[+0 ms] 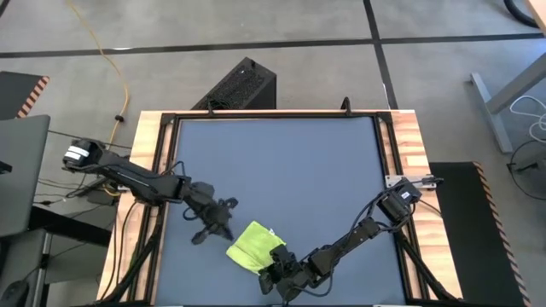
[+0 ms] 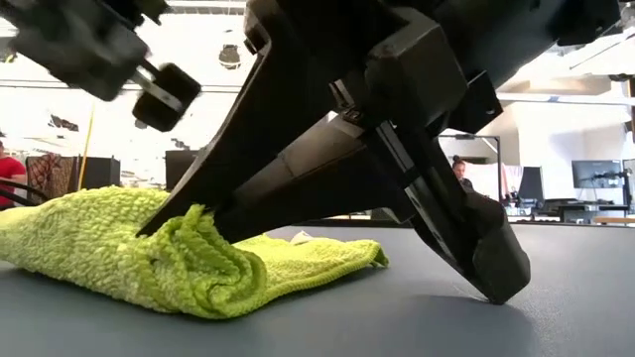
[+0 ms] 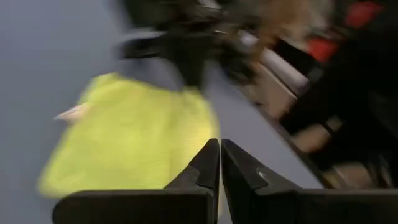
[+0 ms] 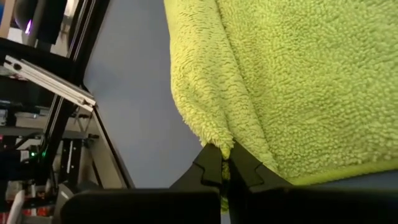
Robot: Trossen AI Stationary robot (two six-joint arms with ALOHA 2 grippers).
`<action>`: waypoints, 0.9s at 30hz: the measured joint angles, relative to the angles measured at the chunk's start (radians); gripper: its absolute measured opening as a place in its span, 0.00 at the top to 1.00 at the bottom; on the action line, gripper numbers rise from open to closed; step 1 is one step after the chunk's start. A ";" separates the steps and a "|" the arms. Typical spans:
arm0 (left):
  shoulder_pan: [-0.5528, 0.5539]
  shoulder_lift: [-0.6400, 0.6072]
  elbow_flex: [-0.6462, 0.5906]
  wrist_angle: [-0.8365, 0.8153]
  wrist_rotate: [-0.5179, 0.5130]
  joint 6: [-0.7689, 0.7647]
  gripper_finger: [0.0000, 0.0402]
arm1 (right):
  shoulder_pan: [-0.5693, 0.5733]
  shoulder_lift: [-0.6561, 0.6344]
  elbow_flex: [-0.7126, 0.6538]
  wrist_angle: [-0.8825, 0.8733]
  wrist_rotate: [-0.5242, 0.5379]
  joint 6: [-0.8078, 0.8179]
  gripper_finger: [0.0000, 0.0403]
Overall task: Roll towel
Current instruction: Roll the green towel
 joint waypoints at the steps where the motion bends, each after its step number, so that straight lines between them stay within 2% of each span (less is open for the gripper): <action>1: -0.015 -0.008 0.000 -0.008 0.022 0.025 0.98 | 0.000 0.000 0.000 -0.002 0.001 0.003 0.95; 4: -0.066 -0.011 0.000 -0.046 0.037 0.078 0.90 | 0.001 0.000 0.000 -0.003 0.008 0.003 0.95; 7: -0.110 0.014 0.000 -0.066 0.022 0.140 0.79 | 0.001 0.000 -0.001 -0.004 0.012 0.003 0.95; 13: -0.164 0.088 0.001 -0.023 -0.119 0.228 0.52 | 0.002 0.000 -0.002 -0.004 0.022 0.003 0.95; 17: -0.196 0.139 0.001 -0.014 -0.191 0.350 0.40 | 0.002 0.000 -0.002 -0.005 0.022 0.002 0.95; 20: -0.226 0.165 0.001 0.004 -0.229 0.403 0.37 | 0.002 0.000 -0.002 -0.005 0.023 0.002 0.95; 27: -0.286 0.215 0.001 0.000 -0.330 0.500 0.39 | 0.002 0.000 -0.002 -0.004 0.026 0.002 0.95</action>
